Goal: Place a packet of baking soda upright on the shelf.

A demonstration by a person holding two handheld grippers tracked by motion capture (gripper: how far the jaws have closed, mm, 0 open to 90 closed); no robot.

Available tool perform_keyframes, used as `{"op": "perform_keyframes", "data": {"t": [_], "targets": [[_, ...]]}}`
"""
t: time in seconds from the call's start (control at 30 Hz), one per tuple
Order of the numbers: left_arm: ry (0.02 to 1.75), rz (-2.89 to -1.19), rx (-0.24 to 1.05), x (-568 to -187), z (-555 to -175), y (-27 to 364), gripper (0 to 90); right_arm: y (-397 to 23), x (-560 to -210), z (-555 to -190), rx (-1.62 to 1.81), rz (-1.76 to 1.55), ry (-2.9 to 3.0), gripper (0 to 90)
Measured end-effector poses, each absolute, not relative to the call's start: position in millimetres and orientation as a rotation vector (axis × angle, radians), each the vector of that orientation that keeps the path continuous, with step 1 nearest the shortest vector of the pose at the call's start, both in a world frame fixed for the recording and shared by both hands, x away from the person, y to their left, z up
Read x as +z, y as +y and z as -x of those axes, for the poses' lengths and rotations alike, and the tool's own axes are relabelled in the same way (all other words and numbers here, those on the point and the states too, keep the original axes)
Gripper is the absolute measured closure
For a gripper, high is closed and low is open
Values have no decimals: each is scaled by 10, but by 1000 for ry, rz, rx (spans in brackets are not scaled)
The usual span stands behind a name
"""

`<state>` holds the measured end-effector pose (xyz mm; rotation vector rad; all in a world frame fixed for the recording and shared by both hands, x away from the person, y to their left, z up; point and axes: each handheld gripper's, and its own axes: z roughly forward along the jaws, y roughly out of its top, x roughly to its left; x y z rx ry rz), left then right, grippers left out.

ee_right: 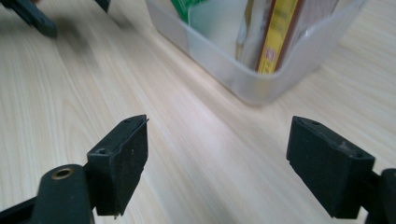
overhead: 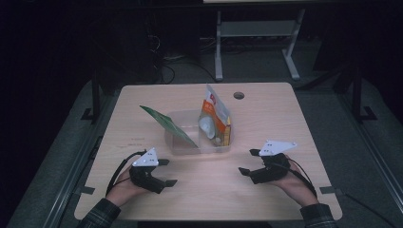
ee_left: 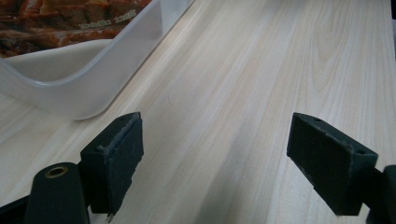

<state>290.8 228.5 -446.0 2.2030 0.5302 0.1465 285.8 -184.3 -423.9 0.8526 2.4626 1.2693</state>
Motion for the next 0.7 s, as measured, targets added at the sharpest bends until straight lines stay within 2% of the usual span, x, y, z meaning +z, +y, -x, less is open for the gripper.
{"op": "perform_keyframes", "data": {"t": [0.37,0.7], "targets": [[504,-2241,127,-4488,-2908,2274,182,-1936,-4424,-2743,1157,-873,2508,181],[493,-2276,120,-4515,-2905,2278,182,-1954,-4437,-2745,1155,-865,2516,168]]}}
